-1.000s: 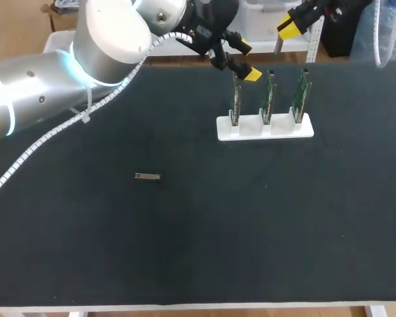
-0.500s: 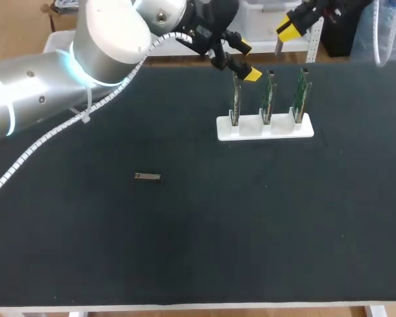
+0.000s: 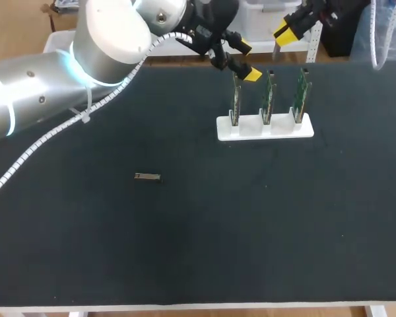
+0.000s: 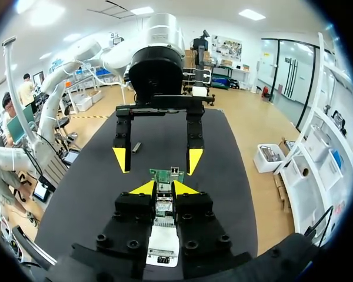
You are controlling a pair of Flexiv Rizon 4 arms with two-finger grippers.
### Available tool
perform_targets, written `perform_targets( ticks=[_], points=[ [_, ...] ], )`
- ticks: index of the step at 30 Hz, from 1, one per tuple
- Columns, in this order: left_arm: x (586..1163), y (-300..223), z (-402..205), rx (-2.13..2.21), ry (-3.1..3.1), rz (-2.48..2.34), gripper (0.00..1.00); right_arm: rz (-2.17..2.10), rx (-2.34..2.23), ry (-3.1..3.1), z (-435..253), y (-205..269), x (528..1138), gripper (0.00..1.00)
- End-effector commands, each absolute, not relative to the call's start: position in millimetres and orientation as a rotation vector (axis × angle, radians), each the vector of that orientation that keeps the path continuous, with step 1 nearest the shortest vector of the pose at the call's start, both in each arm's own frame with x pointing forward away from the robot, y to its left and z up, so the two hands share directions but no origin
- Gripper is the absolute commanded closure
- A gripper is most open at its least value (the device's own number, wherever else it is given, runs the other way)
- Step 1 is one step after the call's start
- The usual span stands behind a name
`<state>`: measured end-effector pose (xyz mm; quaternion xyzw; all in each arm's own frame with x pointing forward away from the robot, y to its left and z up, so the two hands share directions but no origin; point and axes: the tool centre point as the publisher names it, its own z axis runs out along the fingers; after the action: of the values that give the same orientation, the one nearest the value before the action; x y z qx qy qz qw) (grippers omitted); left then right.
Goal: Pick up the optical module with the left hand, and insert it into the network port with the right hand.
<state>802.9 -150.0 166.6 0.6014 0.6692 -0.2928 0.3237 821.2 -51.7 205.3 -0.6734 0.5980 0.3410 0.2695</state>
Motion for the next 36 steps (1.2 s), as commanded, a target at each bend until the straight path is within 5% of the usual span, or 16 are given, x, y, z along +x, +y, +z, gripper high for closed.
perform_targets(
  ticks=[1, 36],
  points=[
    [804, -151, 167, 1.582, 1.761, -0.768, 0.0, 1.156, -1.972, 1.559, 205, -50, 830, 1.0],
    [804, -151, 167, 1.582, 1.761, -0.768, 0.0, 1.145, -1.979, 1.598, 193, -52, 829, 1.0]
  ],
)
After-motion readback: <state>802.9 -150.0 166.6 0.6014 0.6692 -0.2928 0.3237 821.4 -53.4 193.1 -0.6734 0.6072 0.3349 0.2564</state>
